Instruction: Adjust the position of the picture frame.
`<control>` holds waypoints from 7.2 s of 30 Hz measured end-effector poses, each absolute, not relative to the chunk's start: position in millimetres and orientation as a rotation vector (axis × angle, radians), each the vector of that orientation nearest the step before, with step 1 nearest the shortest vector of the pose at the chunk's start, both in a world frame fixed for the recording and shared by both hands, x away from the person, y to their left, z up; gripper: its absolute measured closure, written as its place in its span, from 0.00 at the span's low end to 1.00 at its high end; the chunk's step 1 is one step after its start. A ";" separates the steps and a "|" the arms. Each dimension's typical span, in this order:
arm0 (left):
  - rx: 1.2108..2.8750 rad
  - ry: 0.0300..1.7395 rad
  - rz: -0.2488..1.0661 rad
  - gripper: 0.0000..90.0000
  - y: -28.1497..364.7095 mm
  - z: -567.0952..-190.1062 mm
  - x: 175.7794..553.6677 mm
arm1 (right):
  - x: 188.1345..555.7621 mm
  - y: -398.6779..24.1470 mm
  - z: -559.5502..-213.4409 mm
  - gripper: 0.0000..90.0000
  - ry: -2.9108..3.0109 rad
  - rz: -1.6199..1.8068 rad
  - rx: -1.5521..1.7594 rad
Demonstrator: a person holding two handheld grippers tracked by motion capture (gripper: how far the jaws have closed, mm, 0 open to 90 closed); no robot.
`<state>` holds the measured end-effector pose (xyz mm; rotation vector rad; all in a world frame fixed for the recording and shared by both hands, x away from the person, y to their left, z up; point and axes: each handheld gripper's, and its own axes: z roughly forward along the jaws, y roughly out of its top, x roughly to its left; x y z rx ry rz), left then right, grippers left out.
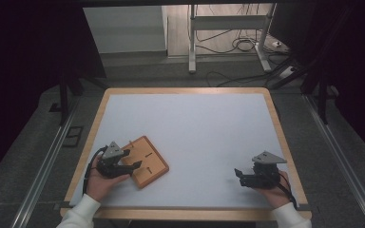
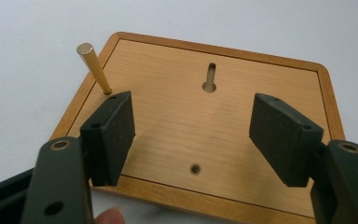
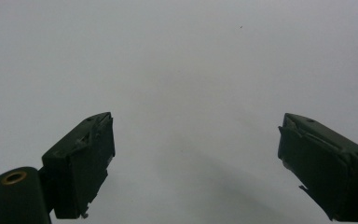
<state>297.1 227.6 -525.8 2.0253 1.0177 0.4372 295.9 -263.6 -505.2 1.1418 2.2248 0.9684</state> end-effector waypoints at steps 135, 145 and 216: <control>2.051 1.000 0.442 0.93 210.2 -512.1 365.9 | 287.4 -275.0 -513.0 0.16 2.242 0.931 1.145; 2.078 0.930 0.424 0.93 179.8 -505.9 377.9 | 287.7 -275.8 -513.6 0.16 2.244 0.937 1.145; 2.209 0.887 0.298 1.00 217.2 -518.9 318.7 | 285.1 -272.9 -516.1 0.16 2.264 0.906 1.109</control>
